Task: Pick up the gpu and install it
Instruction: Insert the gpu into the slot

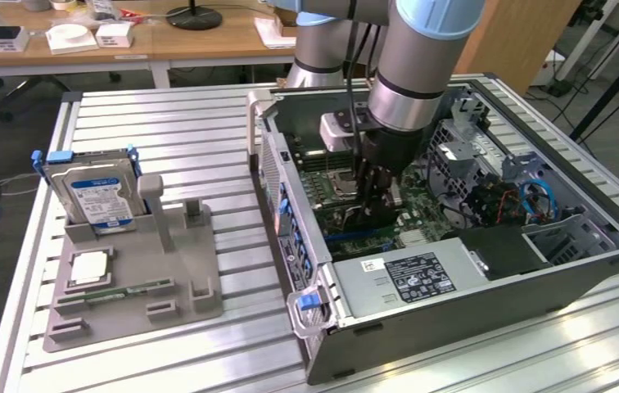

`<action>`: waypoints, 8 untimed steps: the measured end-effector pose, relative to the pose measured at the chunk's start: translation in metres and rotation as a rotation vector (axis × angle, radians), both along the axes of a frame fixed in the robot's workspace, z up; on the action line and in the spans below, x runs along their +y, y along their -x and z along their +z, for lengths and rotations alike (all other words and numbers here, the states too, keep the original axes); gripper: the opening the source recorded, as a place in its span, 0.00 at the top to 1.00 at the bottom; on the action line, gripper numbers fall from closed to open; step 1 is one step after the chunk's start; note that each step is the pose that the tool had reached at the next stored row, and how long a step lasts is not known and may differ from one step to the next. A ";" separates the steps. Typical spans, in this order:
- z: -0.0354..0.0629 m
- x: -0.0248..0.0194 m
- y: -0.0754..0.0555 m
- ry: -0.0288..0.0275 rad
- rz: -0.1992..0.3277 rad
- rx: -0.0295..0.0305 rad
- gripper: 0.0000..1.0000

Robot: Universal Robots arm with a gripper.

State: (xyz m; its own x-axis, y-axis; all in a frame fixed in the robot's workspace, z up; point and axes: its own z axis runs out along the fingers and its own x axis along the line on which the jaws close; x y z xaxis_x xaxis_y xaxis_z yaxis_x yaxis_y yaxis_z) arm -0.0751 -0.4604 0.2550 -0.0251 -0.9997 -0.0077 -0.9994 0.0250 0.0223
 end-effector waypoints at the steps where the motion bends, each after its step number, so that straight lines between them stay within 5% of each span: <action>1: -0.0007 -0.0001 0.001 0.0002 0.000 0.0002 0.74; 8: -0.0049 -0.0001 0.005 0.0002 0.000 0.0002 0.74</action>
State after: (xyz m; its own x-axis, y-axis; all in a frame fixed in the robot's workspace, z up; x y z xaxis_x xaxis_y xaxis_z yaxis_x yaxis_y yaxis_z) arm -0.0801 -0.4605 0.2501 -0.0250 -0.9997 -0.0076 -0.9994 0.0248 0.0225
